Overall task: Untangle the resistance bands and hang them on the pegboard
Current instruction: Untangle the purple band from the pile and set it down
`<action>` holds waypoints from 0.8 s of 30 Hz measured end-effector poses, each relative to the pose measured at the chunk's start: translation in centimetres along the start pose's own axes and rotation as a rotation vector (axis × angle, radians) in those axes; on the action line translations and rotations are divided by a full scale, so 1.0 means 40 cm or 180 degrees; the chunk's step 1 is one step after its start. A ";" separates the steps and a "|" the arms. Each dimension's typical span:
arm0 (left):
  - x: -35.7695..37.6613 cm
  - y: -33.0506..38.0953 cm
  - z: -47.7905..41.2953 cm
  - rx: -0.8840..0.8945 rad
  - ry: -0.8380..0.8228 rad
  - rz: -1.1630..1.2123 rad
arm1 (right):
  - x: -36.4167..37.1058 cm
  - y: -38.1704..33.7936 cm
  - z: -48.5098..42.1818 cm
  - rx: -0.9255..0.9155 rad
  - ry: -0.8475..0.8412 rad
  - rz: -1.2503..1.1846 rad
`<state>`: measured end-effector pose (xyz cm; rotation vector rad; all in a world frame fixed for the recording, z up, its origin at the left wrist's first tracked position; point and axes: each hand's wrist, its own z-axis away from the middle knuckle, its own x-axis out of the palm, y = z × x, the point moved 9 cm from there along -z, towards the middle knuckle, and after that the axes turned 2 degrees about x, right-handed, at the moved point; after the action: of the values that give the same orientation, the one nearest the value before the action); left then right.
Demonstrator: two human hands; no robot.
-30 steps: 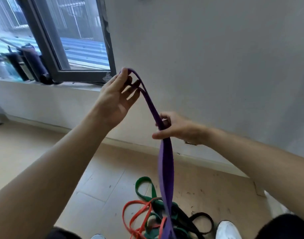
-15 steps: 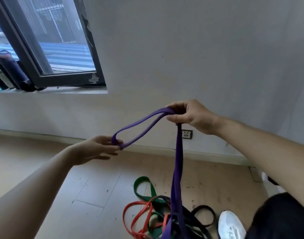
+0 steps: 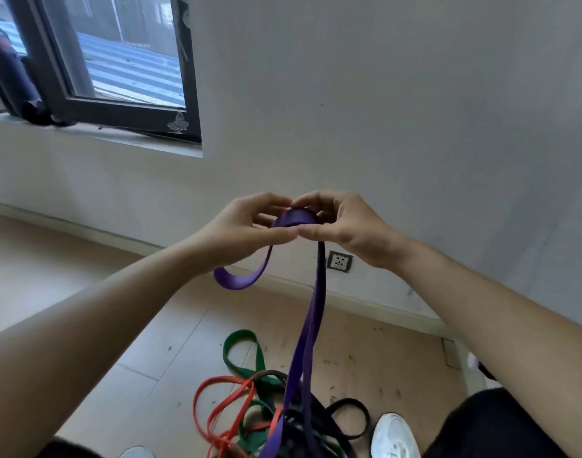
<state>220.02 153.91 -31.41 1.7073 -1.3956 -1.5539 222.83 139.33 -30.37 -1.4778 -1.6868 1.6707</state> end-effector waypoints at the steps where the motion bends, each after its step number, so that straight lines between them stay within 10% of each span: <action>1: 0.003 -0.001 0.002 0.0007 0.0000 -0.0035 | 0.004 -0.003 0.001 -0.0004 -0.0031 0.0030; 24: -0.154 0.009 0.016 0.0130 0.0864 0.1472 | 0.156 0.171 0.024 0.1116 -0.0878 0.0417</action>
<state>220.16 159.33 -28.40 1.4187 -1.5446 -1.0099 222.40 142.32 -39.17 -1.2581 -1.3467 2.1930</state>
